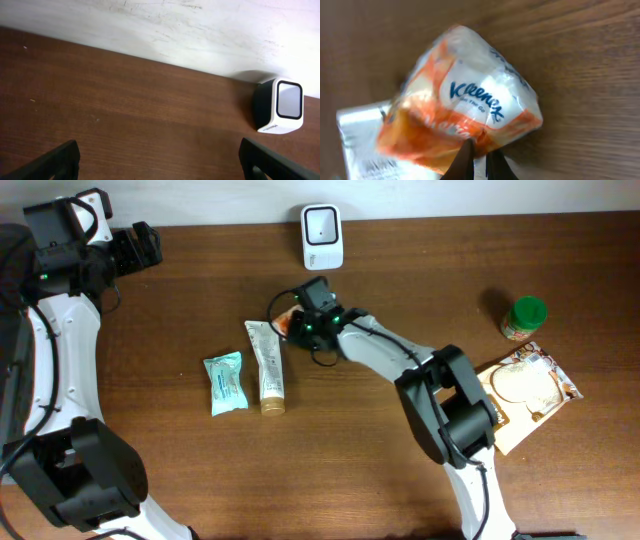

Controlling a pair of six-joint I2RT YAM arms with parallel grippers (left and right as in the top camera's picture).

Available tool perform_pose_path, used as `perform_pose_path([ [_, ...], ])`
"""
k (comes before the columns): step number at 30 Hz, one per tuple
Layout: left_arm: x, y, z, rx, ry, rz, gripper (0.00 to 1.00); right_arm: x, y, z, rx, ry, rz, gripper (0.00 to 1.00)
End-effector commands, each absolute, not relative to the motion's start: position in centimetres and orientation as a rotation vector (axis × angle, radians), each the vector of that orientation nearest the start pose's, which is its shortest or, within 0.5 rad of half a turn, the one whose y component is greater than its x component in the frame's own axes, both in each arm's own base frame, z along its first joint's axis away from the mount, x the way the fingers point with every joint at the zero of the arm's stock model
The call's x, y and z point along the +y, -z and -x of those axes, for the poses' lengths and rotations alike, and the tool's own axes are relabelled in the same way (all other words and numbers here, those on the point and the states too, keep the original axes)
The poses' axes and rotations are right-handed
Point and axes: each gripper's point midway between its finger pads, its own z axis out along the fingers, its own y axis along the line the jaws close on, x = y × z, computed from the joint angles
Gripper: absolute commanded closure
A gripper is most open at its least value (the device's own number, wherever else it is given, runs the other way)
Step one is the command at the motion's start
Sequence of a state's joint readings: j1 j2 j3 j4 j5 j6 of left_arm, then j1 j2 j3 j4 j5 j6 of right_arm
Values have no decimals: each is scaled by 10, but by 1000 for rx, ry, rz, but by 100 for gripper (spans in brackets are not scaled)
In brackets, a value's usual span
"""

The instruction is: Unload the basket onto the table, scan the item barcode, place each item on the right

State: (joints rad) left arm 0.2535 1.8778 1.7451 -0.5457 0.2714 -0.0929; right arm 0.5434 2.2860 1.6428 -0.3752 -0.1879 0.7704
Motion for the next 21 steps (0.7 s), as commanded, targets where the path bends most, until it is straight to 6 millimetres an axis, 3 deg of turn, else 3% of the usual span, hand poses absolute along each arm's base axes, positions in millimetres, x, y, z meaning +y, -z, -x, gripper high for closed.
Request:
perform_pose_path([
  [1, 91, -242, -533, 2217, 196, 222, 1, 287, -32, -444, 2775, -787, 96, 96],
  [6, 91, -242, -533, 2217, 196, 222, 1, 244, -70, -413, 2821, -829, 379, 96],
  [10, 91, -242, -533, 2216, 196, 222, 1, 234, -80, -404, 2826, -813, 440, 95],
  [14, 91, -242, -533, 2216, 196, 222, 1, 248, -76, -415, 2825, -832, 286, 71],
  [19, 91, -242, -533, 2217, 196, 222, 1, 245, -53, -426, 2883, -635, -138, 69],
  [21, 91, -242, -533, 2217, 196, 222, 1, 252, -47, -425, 2888, -619, -178, 69],
])
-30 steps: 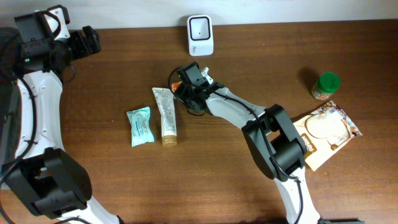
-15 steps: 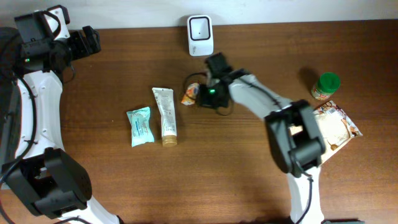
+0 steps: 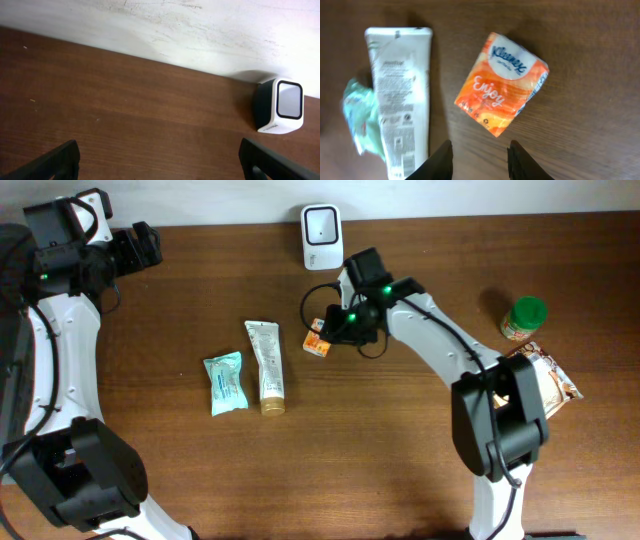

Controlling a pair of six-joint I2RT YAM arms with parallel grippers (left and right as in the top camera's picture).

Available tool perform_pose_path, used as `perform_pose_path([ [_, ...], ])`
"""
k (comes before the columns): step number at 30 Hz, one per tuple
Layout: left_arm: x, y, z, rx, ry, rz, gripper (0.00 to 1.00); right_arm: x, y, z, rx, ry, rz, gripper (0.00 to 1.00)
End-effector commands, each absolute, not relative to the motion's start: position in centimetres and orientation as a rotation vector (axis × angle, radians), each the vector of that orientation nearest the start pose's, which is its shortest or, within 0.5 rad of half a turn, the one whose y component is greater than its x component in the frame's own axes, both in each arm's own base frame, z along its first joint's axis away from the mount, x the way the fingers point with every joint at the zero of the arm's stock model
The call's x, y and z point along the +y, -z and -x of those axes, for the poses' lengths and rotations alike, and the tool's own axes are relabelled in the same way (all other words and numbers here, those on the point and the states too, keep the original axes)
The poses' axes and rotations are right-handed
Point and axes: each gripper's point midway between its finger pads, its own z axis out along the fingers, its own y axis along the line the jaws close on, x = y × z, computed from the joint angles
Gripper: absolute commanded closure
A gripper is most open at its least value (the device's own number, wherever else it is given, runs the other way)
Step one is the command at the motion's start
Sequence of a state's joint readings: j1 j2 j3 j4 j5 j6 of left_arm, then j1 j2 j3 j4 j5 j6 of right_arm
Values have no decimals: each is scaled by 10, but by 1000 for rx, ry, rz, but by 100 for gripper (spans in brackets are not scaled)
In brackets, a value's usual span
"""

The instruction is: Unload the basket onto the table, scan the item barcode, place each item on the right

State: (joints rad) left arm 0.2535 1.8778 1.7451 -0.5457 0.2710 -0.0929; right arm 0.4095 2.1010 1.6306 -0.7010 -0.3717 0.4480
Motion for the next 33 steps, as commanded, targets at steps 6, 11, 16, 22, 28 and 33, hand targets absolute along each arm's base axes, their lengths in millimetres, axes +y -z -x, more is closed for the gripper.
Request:
perform_pose_path([
  [6, 91, -242, -533, 2217, 196, 222, 1, 250, -24, -419, 2916, -464, -230, 69],
  [11, 91, -242, -533, 2217, 196, 222, 1, 249, -10, -420, 2931, -447, -235, 69],
  [16, 91, -242, -533, 2217, 196, 222, 1, 252, 0, -424, 2927, -451, -233, 79],
  [22, 91, -242, -533, 2216, 196, 222, 1, 252, 0, -422, 2933, -456, -217, 96],
  [28, 91, -242, -533, 2217, 196, 222, 1, 245, -39, -421, 2929, -398, 20, 96],
  [33, 91, -242, -533, 2216, 196, 222, 1, 215, -90, -402, 2974, -109, 285, 96],
])
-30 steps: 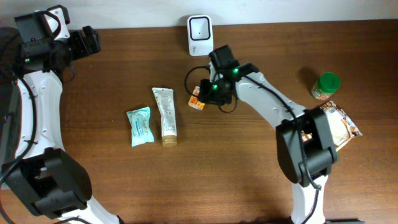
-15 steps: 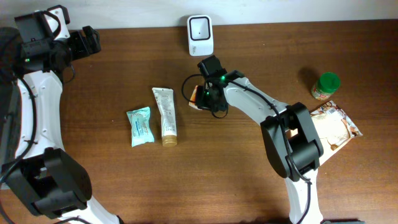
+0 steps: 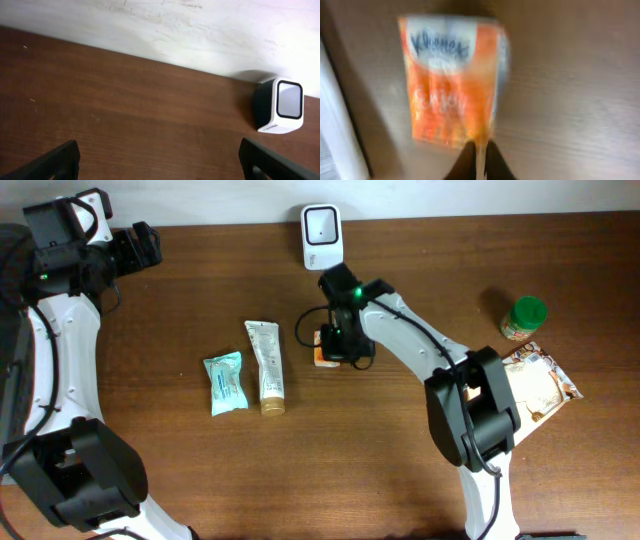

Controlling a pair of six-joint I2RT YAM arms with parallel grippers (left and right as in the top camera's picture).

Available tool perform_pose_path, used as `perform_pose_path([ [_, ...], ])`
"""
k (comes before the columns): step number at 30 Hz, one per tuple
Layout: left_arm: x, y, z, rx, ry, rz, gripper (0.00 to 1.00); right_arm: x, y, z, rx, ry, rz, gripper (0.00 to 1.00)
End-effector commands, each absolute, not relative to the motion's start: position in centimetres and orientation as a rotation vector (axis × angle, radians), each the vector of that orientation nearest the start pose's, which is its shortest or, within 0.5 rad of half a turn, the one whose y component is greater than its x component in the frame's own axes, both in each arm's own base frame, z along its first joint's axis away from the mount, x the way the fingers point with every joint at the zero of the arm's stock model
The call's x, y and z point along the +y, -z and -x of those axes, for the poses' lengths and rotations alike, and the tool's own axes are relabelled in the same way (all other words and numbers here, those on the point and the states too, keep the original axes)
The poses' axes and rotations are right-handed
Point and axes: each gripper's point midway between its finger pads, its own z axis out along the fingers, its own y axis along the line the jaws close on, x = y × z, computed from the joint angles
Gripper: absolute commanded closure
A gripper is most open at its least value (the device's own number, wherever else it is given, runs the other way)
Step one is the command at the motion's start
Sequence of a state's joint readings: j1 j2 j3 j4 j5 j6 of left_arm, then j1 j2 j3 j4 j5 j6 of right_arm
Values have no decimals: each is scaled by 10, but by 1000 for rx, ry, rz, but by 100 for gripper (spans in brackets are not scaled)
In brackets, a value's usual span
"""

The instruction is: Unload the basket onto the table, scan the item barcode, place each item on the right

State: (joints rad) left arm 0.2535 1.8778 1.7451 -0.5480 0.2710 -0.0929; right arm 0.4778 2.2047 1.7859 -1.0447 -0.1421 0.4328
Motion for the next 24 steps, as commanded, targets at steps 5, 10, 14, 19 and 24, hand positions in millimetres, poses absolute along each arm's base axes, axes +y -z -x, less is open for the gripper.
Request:
perform_pose_path([
  [5, 91, -242, -533, 2217, 196, 222, 1, 176, -91, -382, 2995, 339, 361, 96],
  [10, 91, -242, -533, 2216, 196, 222, 1, 220, -87, -388, 2931, 161, 440, 71],
  [14, 91, -242, -533, 2217, 196, 222, 1, 250, -82, -396, 2832, 155, 543, 59],
  [19, 91, -242, -533, 2217, 196, 222, 1, 262, -61, -398, 2773, 290, 614, 50],
  [24, 91, -242, -533, 2217, 196, 222, 1, 265, -38, -407, 2733, 382, 641, 50],
])
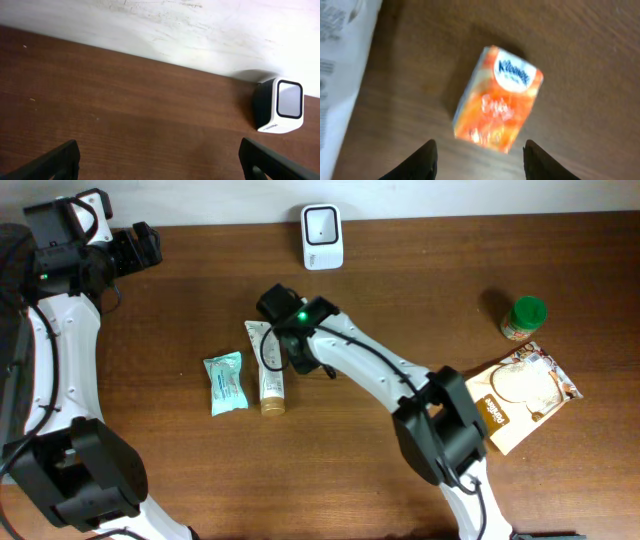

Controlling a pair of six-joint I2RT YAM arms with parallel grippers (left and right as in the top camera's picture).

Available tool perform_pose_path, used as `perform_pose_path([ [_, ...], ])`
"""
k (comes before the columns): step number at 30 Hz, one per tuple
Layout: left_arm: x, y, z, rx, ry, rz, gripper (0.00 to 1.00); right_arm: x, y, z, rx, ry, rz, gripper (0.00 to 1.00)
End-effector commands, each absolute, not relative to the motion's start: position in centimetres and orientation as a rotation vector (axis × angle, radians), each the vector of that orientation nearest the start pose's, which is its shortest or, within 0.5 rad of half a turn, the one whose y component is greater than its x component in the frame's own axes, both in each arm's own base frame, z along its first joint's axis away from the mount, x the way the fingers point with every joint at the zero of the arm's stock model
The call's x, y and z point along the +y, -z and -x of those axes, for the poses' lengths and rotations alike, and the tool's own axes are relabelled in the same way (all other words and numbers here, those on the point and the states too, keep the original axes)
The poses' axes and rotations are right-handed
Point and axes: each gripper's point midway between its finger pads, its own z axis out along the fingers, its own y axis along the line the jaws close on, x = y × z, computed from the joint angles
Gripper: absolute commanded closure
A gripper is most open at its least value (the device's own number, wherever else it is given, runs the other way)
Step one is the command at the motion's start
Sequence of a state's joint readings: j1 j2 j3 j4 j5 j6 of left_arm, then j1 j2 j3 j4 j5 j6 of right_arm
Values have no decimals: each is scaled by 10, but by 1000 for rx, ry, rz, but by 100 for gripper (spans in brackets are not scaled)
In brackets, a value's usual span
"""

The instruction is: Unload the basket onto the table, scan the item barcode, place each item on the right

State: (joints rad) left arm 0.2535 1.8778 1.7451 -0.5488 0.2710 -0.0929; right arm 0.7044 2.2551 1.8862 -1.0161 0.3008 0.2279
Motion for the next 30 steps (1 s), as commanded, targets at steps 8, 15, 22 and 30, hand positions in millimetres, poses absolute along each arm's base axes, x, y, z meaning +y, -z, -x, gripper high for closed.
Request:
perform_pose_path([
  [8, 91, -242, -533, 2217, 196, 222, 1, 261, -11, -411, 2740, 452, 653, 59],
  [15, 91, -242, -533, 2217, 196, 222, 1, 255, -10, -409, 2746, 493, 659, 92],
  [22, 91, -242, -533, 2216, 196, 222, 1, 250, -21, -394, 2813, 480, 683, 96],
  [30, 91, -242, -533, 2216, 196, 222, 1, 308, -138, -376, 2787, -480, 714, 96],
])
